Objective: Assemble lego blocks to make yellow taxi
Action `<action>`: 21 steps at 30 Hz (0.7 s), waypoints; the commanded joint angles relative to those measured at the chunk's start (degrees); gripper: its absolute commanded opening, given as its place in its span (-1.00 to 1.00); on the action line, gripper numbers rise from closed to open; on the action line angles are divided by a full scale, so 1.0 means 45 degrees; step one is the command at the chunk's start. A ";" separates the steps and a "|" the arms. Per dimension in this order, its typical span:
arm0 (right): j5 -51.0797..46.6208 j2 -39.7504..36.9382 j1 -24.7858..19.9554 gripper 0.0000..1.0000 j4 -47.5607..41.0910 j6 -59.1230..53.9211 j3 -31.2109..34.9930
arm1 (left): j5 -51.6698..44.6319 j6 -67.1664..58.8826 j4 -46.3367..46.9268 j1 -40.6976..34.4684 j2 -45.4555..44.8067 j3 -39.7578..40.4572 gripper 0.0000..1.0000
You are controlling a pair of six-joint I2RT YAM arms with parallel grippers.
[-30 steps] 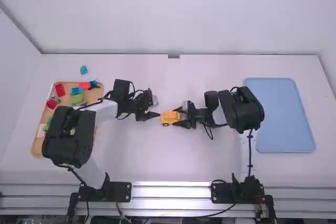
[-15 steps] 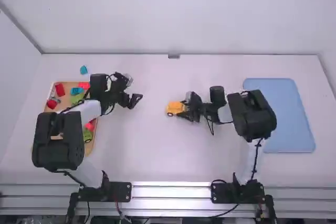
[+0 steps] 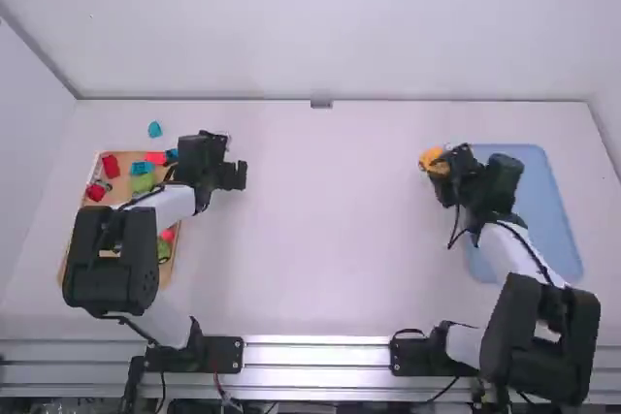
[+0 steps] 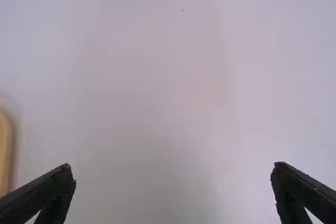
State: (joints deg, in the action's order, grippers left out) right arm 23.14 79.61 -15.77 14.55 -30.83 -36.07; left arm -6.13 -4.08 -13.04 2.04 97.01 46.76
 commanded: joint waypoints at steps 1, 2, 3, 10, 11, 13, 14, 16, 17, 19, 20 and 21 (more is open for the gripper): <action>-0.0588 -0.0053 -0.1341 -0.26 0.0505 0.1258 0.0680 | 0.0379 0.0646 -0.0078 -0.0029 -0.0272 -0.0049 0.98; -0.0578 0.0097 -0.1875 -0.26 0.0821 0.1598 0.0840 | 0.0379 0.0816 -0.0151 -0.0039 -0.0272 -0.0049 0.98; -0.0525 0.0311 -0.2361 -0.25 0.1103 0.1870 0.0962 | 0.0374 0.0952 -0.0214 -0.0039 -0.0272 -0.0053 0.98; -0.0495 0.2807 -0.4245 -0.13 0.2050 0.2239 0.0869 | 0.0146 0.0967 -0.0510 -0.0039 -0.0272 -0.0049 0.98; -0.0491 0.3245 -0.4430 -0.10 0.2050 0.2234 0.0695 | 0.0194 0.0962 -0.0510 -0.0034 -0.0277 -0.0049 0.98; -0.0491 0.3585 -0.4585 0.09 0.1953 0.2234 0.0476 | 0.0185 0.0967 -0.0452 -0.0029 -0.0272 -0.0049 0.98; -0.0491 0.3657 -0.4619 0.17 0.1904 0.2239 0.0398 | 0.0185 0.0967 -0.0437 -0.0049 -0.0272 -0.0049 0.98; -0.0559 0.3667 -0.4663 0.53 0.1583 0.2239 0.0155 | 0.0189 0.0962 -0.0403 -0.0015 -0.0277 -0.0049 0.98; -0.0597 0.3609 -0.4648 0.93 0.1394 0.2234 0.0044 | 0.0189 0.0962 -0.0408 -0.0034 -0.0277 -0.0049 0.98; -0.0743 0.3449 -0.4605 0.96 0.1069 0.2268 -0.0112 | 0.0185 0.0962 -0.0398 -0.0112 -0.0311 -0.0049 0.98; -0.1010 0.3191 -0.4503 0.97 0.0753 0.2506 -0.0194 | 0.0189 0.0962 -0.0321 -0.0141 -0.0384 -0.0044 0.98; -0.1287 0.2900 -0.4401 0.97 0.0471 0.2681 -0.0233 | 0.0189 0.0962 -0.0194 -0.0185 -0.0505 -0.0044 0.98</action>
State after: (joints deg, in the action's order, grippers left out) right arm 19.44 95.98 -36.42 18.17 -20.62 -35.24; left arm -5.26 0.08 -14.57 1.98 96.99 46.76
